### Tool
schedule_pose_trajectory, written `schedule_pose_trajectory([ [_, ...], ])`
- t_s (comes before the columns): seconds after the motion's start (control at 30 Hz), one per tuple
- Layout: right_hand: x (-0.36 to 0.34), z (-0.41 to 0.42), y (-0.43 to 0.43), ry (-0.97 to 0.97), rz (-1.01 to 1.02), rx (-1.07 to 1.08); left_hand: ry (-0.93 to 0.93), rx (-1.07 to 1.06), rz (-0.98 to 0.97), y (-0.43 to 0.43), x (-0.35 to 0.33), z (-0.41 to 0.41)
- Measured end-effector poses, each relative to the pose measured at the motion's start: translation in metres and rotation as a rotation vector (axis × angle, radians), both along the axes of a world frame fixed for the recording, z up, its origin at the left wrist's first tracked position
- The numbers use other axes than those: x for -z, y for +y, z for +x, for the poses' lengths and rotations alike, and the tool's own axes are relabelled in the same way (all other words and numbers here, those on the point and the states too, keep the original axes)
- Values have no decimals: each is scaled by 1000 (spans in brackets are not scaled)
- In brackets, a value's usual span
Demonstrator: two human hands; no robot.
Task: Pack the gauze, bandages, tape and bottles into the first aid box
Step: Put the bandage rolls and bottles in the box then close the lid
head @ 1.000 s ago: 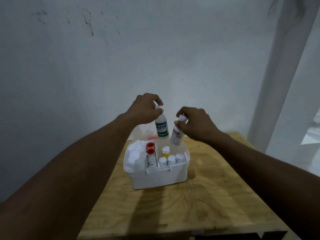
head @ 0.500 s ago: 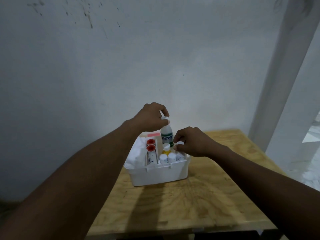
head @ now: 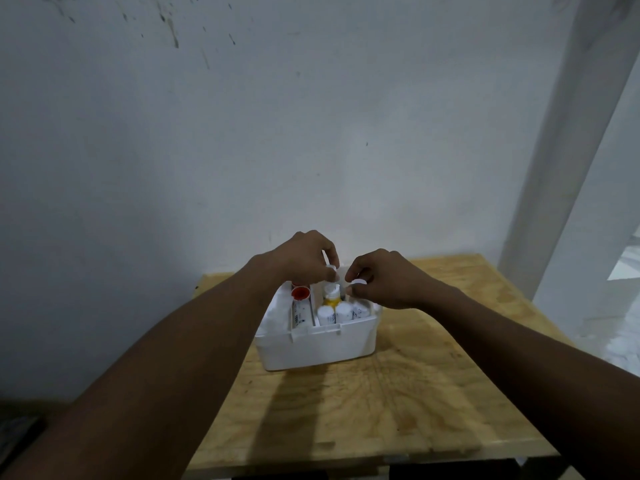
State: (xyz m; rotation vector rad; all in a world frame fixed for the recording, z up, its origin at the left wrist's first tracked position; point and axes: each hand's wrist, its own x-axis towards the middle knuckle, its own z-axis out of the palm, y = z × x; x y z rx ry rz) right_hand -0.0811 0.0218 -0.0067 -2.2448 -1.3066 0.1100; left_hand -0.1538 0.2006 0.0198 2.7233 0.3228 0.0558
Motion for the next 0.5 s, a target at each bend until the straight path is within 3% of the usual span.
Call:
schedule_pose_trajectory([
  [0.1,0,1,-2,30,14,-1,12,10,6,-1,3,1],
  [0.33,-2,7,0,116,134,65,24,-68,-175,1,-1,-2],
  [0.43,-1,17,6,134,264,214,-100,-153,-167,13,1,-9],
  [0.5,1,25,13,255,355,329,-213,-278,-135,30,4,-18],
])
